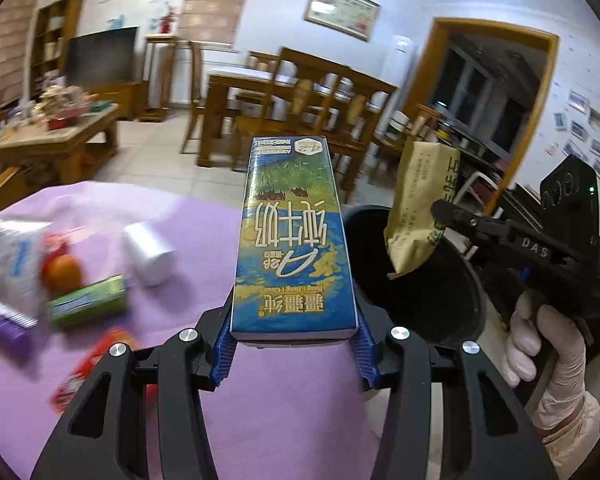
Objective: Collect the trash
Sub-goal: 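Carry the milk carton and snack stick with both tools over the bin, then open both tools to drop the carton and stick into the bin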
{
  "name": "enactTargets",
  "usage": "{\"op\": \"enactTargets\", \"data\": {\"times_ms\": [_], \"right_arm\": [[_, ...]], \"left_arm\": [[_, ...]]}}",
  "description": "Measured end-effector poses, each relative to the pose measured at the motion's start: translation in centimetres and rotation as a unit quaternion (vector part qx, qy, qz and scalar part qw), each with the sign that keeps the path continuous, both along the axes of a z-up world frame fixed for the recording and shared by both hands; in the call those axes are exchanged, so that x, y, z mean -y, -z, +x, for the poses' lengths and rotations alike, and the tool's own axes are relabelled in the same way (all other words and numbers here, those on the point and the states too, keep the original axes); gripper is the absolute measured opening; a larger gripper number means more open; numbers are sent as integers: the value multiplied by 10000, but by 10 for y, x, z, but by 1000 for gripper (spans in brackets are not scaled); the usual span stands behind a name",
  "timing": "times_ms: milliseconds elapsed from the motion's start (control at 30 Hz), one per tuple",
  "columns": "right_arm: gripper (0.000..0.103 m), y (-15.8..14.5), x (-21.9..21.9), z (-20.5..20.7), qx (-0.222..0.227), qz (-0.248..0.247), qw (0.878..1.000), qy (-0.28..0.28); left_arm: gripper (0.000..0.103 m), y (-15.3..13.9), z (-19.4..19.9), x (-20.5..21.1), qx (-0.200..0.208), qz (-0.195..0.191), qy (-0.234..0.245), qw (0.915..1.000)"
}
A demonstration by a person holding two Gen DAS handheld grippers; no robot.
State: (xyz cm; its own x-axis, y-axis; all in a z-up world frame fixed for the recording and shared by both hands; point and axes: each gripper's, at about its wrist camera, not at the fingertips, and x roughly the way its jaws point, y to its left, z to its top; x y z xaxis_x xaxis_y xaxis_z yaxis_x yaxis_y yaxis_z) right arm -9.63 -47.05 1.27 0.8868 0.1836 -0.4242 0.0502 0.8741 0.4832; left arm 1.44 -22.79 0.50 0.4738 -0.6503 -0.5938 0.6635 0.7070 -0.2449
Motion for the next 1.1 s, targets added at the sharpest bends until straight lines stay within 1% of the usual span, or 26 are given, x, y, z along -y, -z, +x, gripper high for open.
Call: {"op": "enactTargets", "data": {"times_ms": [200,333,433,567,667,733,800,833,867,900,933,1033,1100], "right_arm": [[5,19,58,-35,-129,19,9988,469],[5,33,87,-50,-253,50,9973,684],[5,50,106,-59,-402,103,9957,830],[5,65,117,-61,-558,95,9941,925],[6,70,116,-58,-649,53,9935,937],[18,70,111,-56,-675,40,9933,932],[51,67,107,-55,-643,-33,9927,1015],[54,63,102,-52,-628,-62,9923,1062],[54,63,102,-54,-578,-109,9921,1112],[54,63,101,-54,-567,-132,9921,1110],[54,62,98,-55,-568,-137,9922,1099],[54,61,97,-53,-568,-138,9922,1100],[59,60,96,-53,-562,-147,9921,1113]], "left_arm": [[49,11,-8,53,-53,107,389,9992],[49,21,-23,80,-54,249,628,9977],[49,31,-27,101,-66,396,782,9961],[49,42,-28,123,-128,505,899,9946],[49,44,-27,133,-130,547,932,9941],[50,44,-29,136,-50,597,944,9937],[52,44,-33,140,19,696,969,9929],[59,44,-34,140,55,743,970,9925],[63,43,-36,142,91,758,953,9925],[71,43,-36,143,136,756,923,9928],[74,43,-38,141,171,728,906,9931],[77,43,-40,143,183,737,916,9929],[81,42,-43,145,263,775,904,9925]]}}
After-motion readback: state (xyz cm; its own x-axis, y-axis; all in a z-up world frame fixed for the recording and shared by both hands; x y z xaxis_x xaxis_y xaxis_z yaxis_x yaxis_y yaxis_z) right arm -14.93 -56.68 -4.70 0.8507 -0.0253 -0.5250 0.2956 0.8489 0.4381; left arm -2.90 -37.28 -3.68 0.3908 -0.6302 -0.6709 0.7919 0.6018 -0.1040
